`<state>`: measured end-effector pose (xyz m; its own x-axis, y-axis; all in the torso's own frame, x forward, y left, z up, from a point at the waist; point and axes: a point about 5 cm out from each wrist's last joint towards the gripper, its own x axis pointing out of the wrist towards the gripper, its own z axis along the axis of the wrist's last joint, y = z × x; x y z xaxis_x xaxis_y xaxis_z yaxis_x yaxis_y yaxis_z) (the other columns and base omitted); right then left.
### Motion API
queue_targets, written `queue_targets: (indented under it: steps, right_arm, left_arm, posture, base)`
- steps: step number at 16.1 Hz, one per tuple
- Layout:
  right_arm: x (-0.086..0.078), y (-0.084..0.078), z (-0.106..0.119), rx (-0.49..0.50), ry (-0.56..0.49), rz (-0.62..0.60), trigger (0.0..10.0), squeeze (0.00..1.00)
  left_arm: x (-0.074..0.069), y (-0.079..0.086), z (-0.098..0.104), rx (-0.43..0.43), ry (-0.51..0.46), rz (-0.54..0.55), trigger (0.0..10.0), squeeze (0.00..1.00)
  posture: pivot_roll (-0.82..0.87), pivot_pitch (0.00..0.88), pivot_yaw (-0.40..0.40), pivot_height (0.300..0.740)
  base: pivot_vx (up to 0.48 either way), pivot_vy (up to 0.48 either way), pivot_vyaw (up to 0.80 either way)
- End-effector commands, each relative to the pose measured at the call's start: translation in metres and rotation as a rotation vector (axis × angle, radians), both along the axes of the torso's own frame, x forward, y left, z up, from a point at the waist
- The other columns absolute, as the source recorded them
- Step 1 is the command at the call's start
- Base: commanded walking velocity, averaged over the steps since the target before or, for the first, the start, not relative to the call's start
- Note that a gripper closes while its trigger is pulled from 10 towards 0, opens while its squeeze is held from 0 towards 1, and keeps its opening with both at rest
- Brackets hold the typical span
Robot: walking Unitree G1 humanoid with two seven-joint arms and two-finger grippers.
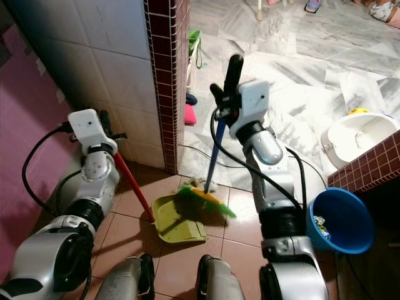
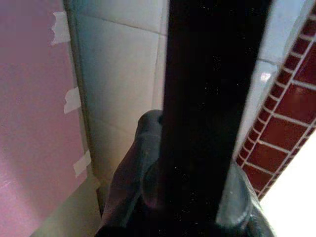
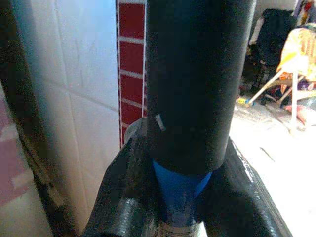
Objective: Sweep floor
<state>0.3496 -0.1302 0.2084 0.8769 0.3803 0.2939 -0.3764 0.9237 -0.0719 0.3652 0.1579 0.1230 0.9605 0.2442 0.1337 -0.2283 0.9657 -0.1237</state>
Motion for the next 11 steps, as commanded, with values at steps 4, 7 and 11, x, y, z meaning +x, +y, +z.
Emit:
queue_targets:
  steps: [4, 7, 11]
  right_arm:
    - [0.008, -0.009, 0.033, 0.088, -0.118, -0.062, 10.0, 0.0]
    - [0.012, -0.012, 0.053, 0.086, -0.209, -0.141, 10.0, 0.0]
    - [0.014, -0.003, 0.042, 0.006, -0.221, -0.168, 10.0, 0.0]
  left_arm:
    - [0.007, 0.004, 0.018, -0.02, -0.06, -0.053, 10.0, 0.0]
    - [0.005, 0.005, 0.015, -0.001, -0.049, -0.076, 10.0, 0.0]
    - [-0.001, 0.003, 0.006, 0.07, -0.028, -0.075, 10.0, 0.0]
  posture:
    - [-0.04, 0.044, 0.009, 0.74]
    - [-0.04, 0.04, 0.015, 0.74]
    - [-0.03, 0.047, 0.013, 0.74]
  base:
    - [0.0, 0.0, 0.0]
    - [0.0, 0.0, 0.0]
    - [0.0, 0.0, 0.0]
